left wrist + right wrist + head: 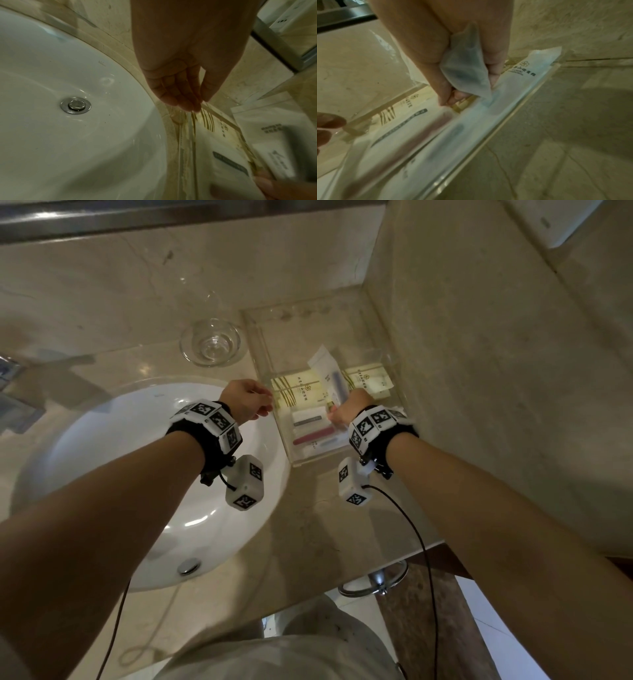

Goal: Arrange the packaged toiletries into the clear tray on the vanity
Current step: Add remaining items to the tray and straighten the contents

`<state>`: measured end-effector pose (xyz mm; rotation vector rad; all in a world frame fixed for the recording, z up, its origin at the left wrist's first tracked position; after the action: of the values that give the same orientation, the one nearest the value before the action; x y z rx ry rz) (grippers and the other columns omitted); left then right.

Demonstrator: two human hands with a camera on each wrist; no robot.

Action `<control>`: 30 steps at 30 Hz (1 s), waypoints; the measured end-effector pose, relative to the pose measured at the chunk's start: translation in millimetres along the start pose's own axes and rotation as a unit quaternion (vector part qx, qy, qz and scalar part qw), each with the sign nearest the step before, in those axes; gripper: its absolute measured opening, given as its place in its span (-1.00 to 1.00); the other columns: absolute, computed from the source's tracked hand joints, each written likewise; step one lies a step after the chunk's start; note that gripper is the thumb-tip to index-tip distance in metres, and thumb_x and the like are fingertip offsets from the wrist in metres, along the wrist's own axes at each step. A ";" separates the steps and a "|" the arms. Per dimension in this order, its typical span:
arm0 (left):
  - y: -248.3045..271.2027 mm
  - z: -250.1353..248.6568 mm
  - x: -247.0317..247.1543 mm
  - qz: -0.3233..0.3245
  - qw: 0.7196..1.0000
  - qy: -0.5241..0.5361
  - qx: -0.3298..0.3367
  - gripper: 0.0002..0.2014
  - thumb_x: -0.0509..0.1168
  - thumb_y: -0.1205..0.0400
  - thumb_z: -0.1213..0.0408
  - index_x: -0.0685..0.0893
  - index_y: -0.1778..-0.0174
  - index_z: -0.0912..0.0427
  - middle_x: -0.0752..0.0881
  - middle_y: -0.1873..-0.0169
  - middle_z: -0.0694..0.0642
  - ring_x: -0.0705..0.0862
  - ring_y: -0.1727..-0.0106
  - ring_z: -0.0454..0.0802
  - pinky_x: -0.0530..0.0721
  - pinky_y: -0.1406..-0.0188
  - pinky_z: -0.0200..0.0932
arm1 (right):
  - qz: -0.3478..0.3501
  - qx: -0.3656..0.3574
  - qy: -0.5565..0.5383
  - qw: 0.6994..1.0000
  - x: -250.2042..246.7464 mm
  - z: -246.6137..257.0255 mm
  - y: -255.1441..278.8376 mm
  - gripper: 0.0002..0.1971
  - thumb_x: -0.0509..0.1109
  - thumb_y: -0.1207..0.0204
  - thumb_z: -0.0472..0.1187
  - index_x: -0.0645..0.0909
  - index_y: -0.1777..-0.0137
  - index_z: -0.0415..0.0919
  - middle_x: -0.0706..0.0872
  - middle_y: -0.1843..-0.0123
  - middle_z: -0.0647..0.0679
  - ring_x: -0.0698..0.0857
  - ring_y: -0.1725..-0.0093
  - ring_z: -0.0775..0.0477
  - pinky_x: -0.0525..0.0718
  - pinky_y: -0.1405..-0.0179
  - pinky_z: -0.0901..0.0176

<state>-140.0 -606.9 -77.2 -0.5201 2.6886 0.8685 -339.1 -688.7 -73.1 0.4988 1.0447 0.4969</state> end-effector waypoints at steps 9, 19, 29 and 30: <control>4.6 -23.0 -1.5 -0.007 0.998 0.031 0.049 -0.80 0.32 -0.58 0.41 0.54 0.32 0.07 0.64 0.40 0.05 0.60 0.55 -0.27 0.53 0.51 -0.45 | 0.053 -0.018 -0.008 0.998 -7.7 -3.1 4.9 -0.45 0.50 -0.45 -0.16 0.46 -0.36 -0.40 0.64 -0.28 -0.17 0.64 -0.23 -0.20 0.55 -0.04 0.10; 27.5 -87.0 41.8 0.091 0.988 0.008 0.120 -0.32 0.53 -0.39 0.36 0.43 -0.43 0.22 0.66 -0.03 0.15 0.65 -0.04 0.07 0.67 -0.09 -0.11 | 0.236 -0.088 0.035 0.967 0.4 -9.0 22.7 0.01 0.68 0.15 0.26 0.61 -0.26 -0.38 0.84 -0.03 -0.14 0.69 0.03 -0.24 0.55 -0.30 -0.05; 22.3 -79.9 52.1 0.058 0.990 -0.030 0.127 -0.78 0.47 -0.44 0.47 0.65 0.44 0.11 0.63 0.75 -0.23 0.57 0.66 -0.38 0.61 0.38 -0.29 | 0.269 -0.023 -0.156 0.950 -26.6 -39.1 55.7 -0.51 0.35 -0.57 -0.33 0.33 -0.47 -0.39 0.70 -0.02 -0.17 0.75 0.08 -0.06 0.81 0.28 0.23; 21.6 -77.8 51.3 0.055 0.990 -0.030 0.124 -0.80 0.47 -0.44 0.46 0.66 0.43 0.12 0.63 0.74 -0.23 0.58 0.64 -0.37 0.62 0.38 -0.30 | 0.251 -0.027 -0.178 0.951 -32.3 -43.9 51.4 -0.47 0.37 -0.55 -0.32 0.31 -0.49 -0.38 0.73 0.00 -0.18 0.77 0.09 -0.08 0.81 0.17 0.20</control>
<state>-206.1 -650.5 -23.5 -0.2879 2.7363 0.5546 -399.5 -661.3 -38.2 0.7798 0.5484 0.8468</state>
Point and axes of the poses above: each hand's wrist, its own y-axis away from the middle knuckle, its own x-axis out of the palm, z = x × y, the point moved 10 cm from there along -y, towards the middle knuckle
